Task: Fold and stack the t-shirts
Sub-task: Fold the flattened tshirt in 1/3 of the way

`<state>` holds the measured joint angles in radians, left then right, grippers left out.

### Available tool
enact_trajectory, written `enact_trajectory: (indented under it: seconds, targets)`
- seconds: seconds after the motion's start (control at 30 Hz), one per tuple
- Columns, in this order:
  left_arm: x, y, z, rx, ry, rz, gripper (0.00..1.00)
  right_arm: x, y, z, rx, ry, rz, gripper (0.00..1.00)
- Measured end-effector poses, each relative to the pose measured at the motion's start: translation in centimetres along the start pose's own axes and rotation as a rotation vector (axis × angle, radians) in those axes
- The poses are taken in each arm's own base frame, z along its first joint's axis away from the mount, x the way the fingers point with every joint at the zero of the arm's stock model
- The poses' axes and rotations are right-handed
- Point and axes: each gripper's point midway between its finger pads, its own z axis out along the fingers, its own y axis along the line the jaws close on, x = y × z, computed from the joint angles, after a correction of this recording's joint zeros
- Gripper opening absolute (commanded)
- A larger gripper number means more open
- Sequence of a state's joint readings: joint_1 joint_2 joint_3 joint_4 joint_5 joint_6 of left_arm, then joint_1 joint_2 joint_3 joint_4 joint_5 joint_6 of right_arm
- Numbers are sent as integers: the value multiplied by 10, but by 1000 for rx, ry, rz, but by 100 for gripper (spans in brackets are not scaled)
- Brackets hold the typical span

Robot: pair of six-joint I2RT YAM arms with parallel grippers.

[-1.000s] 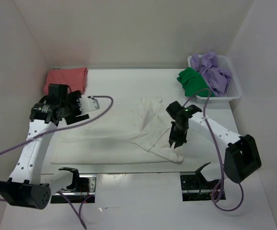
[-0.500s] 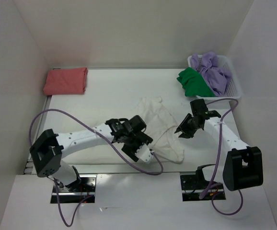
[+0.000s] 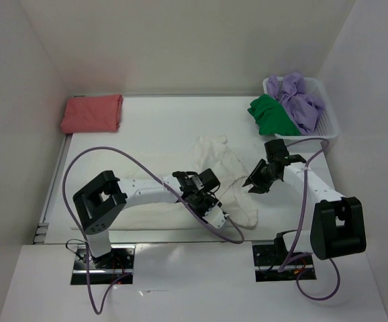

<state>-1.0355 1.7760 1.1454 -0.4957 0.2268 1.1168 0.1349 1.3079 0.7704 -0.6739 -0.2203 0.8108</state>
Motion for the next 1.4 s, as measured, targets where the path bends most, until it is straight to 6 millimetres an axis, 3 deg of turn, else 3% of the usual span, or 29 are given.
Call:
enact_trajectory:
  seconds: [0.1,0.23,0.37,0.4,0.5,0.73,0.97,1.23,1.4]
  targets:
    - [2,11,3,-32,14,5,48,1,0,1,-1,8,-5,40]
    - [5,14,6,-40,31,-8,38,3,-2,2,-3,15,-15,40]
    - [6,14,7,-39,35,-21,18,4,-2,3,-6,21,-18,40]
    - [6,14,7,-39,35,-25,9,4,-2,3,-7,22,-18,40]
    - [5,15,6,-49,36,-48,0,5,-1,3,-8,24,-18,40]
    - [12,37,-4,-146,44,-248,0,3,-3,3,3,13,-18,40]
    - [43,73,-31,-270,-24,-610,0,4,-4,4,13,6,-29,40]
    - [89,81,-50,-329,-61,-960,1,19,-6,9,65,21,-96,42]
    - [98,80,-54,-345,-65,-1057,5,39,-9,15,153,58,-173,50]
